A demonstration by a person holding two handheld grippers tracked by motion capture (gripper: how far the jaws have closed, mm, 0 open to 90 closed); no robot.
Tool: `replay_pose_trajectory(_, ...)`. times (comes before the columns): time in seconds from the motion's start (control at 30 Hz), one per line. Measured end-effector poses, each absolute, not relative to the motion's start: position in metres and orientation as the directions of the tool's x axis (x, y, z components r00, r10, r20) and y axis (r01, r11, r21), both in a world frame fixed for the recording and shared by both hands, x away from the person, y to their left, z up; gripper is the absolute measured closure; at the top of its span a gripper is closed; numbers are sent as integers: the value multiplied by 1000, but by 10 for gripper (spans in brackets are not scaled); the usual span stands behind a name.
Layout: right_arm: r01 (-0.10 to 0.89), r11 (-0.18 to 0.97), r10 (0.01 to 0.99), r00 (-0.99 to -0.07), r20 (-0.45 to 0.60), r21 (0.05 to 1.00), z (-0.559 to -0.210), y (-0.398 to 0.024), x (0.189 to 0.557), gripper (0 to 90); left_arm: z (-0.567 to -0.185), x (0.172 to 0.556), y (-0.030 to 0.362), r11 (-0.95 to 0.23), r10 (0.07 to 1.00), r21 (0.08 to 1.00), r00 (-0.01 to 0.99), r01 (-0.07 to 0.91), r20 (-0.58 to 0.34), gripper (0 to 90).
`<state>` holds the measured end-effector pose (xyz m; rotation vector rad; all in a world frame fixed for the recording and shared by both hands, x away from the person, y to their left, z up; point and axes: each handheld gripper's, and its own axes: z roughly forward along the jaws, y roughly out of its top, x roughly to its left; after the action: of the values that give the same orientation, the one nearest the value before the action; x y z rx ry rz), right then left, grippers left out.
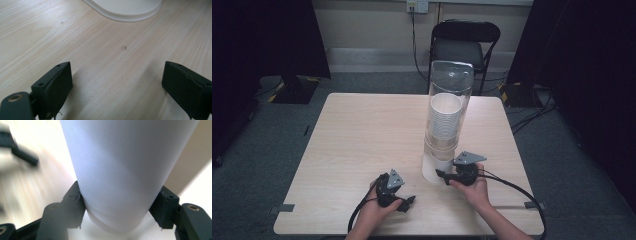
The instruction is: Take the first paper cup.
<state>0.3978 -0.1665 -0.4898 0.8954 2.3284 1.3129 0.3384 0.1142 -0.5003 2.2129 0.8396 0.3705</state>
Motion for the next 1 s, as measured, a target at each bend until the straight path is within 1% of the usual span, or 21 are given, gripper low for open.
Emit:
replay_pose_trajectory(0.03,364,381,659,-752,26,850,-490,-167,398,363,-500,338,114,-527,667,720,745,452,22,93)
replay_pose_trajectory(0.07,372,378,660,-751,35,848,-490,-169,397,361,-500,338,114,-523,668,719,744,459,11,92)
replay_pose_trajectory(0.13,388,408,653,-757,33,826,-484,-172,400,356,-500,338,114,-523,668,719,744,458,12,92)
replay_pose_trajectory(0.23,372,482,598,-802,13,793,-483,-180,393,349,-500,338,114,-517,669,722,743,459,7,92)
replay_pose_trajectory(0.3,368,479,589,-808,18,797,-486,-181,390,346,-500,338,114,-514,672,723,740,462,6,92)
replay_pose_trajectory(0.33,359,466,569,-822,37,809,-488,-183,381,344,-501,336,113,-499,684,724,729,476,-7,97)
replay_pose_trajectory(0.37,359,466,569,-822,37,809,-488,-183,381,344,-500,336,115,-503,688,723,726,473,4,97)
replay_pose_trajectory(0.4,321,484,533,-846,17,814,-489,-181,372,341,-500,336,115,-487,702,729,712,481,0,174)
replay_pose_trajectory(0.43,312,490,518,-856,16,814,-489,-179,369,340,-498,337,116,-474,713,731,701,491,-9,213)
replay_pose_trajectory(0.47,312,490,518,-856,16,814,-489,-179,369,340,-495,338,118,-456,727,734,686,503,-19,213)
replay_pose_trajectory(0.57,264,507,480,-877,-14,821,-489,-175,363,336,-478,340,124,-341,749,789,655,511,-100,191)
replay_pose_trajectory(0.6,264,491,461,-887,10,830,-491,-173,361,334,-472,340,125,-316,746,805,655,502,-116,183)
replay_pose_trajectory(0.7,258,489,445,-896,17,833,-492,-170,359,334,-460,340,124,-276,730,831,668,484,-147,179)
replay_pose_trajectory(0.77,217,523,405,-914,-17,824,-491,-164,356,334,-456,339,122,-259,716,838,678,481,-168,170)
replay_pose_trajectory(0.83,184,533,376,-926,-37,826,-489,-159,353,333,-453,339,119,-247,706,840,683,482,-184,169)
replay_pose_trajectory(0.93,142,565,358,-930,-87,813,-488,-150,350,331,-450,339,116,-262,697,835,693,484,-184,165)
replay_pose_trajectory(1.0,134,581,347,-933,-96,803,-490,-150,350,332,-448,340,116,-256,691,836,696,486,-193,165)
